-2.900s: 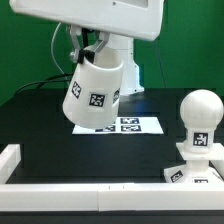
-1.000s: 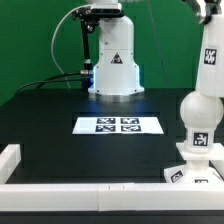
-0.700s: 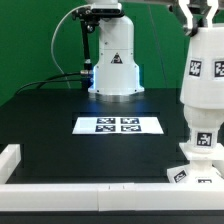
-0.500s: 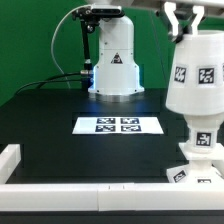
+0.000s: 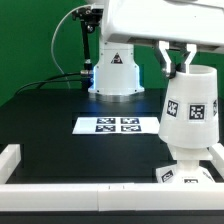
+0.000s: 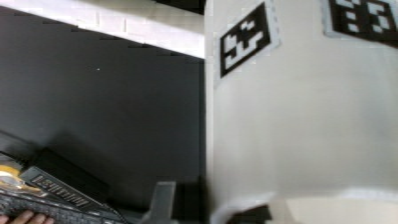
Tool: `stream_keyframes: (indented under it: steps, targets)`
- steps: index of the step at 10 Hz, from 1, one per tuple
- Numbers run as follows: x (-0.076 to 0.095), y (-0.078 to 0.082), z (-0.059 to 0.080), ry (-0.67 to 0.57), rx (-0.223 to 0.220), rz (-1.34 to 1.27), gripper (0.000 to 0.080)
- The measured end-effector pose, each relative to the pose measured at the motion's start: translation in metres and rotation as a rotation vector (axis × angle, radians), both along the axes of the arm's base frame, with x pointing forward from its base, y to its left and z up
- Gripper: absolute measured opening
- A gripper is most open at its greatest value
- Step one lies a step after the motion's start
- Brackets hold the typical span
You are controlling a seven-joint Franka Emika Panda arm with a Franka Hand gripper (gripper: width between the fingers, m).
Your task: Assemble lamp
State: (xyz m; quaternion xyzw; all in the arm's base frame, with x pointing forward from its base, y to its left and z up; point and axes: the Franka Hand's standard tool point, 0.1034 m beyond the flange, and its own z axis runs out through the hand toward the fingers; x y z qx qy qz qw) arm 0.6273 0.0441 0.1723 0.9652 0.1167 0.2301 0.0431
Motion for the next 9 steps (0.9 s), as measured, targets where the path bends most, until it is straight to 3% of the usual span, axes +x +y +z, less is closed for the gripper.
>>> stream_keyframes:
  steps: [1, 2, 3, 4, 5, 7, 9]
  targets:
    - [0.0, 0.0, 0.0, 0.001, 0.0, 0.0, 0.0119]
    - [0.0, -0.001, 0.002, 0.003, -0.002, 0.004, 0.0265]
    - [0.0, -0.004, 0.015, 0.002, 0.002, 0.008, 0.0443]
    - [-0.002, -0.007, 0.027, 0.011, 0.003, 0.015, 0.0443]
    - [-0.003, -0.015, 0.04, 0.018, 0.001, 0.025, 0.063]
    - [-0.004, -0.046, 0.048, 0.021, -0.03, 0.051, 0.0678]
    - [-0.005, -0.04, 0.047, 0.022, -0.029, 0.059, 0.0695]
